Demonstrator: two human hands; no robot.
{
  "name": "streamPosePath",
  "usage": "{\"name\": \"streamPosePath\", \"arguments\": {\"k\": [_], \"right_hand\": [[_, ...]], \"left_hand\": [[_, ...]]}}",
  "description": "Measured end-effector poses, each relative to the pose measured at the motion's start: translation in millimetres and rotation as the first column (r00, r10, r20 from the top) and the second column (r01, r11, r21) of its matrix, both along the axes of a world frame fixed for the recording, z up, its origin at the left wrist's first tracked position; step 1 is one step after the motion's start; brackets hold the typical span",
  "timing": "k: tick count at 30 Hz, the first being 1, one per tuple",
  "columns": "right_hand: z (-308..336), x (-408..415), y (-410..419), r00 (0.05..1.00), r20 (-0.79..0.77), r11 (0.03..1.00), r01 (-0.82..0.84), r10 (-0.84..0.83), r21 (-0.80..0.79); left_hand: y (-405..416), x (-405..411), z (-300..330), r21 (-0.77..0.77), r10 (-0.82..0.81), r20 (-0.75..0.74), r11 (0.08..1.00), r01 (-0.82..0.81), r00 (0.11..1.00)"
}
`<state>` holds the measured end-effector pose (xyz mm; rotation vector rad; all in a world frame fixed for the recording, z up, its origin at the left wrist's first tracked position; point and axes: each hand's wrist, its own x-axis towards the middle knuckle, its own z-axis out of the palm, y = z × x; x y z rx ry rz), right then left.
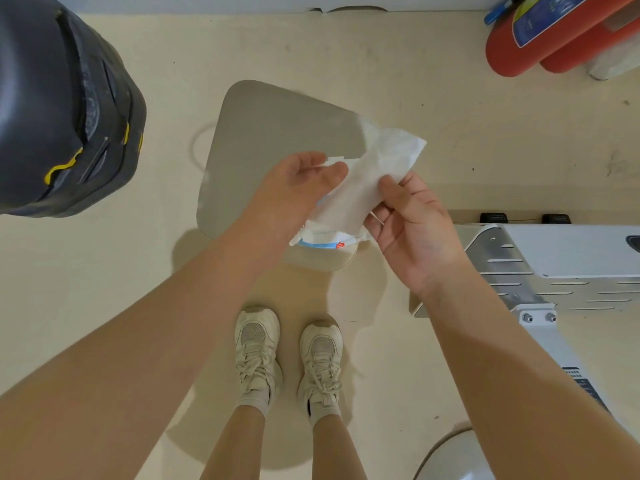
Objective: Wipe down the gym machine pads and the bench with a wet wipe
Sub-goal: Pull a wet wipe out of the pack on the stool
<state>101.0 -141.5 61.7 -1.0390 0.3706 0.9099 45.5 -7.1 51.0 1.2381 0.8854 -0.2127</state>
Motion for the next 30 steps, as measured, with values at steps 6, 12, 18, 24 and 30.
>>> {"name": "streamPosePath", "arguments": {"k": [6,12,18,24,30], "right_hand": [[-7,8,-9,0.996,-0.016,0.996,-0.087,0.088,0.015],[-5,10,-6,0.989,0.020,0.973,-0.140,0.146,-0.181],[-6,0,5,0.833,0.441,0.721,0.075,0.334,-0.689],[-2,-12,15,0.780,0.501,0.697,0.120,0.374,-0.707],[-5,-6,12,0.839,0.458,0.720,0.122,0.292,-0.683]], "left_hand": [[1,5,6,-0.416,0.040,-0.024,0.908,-0.047,0.999],[2,2,2,-0.423,0.142,0.046,0.899,-0.109,0.989],[-3,0,-1,-0.362,0.137,0.064,0.926,-0.105,0.988],[-6,0,-5,-0.318,0.100,0.081,0.945,-0.070,0.992],[-2,-4,-8,-0.307,0.082,0.100,0.950,-0.048,0.992]]}}
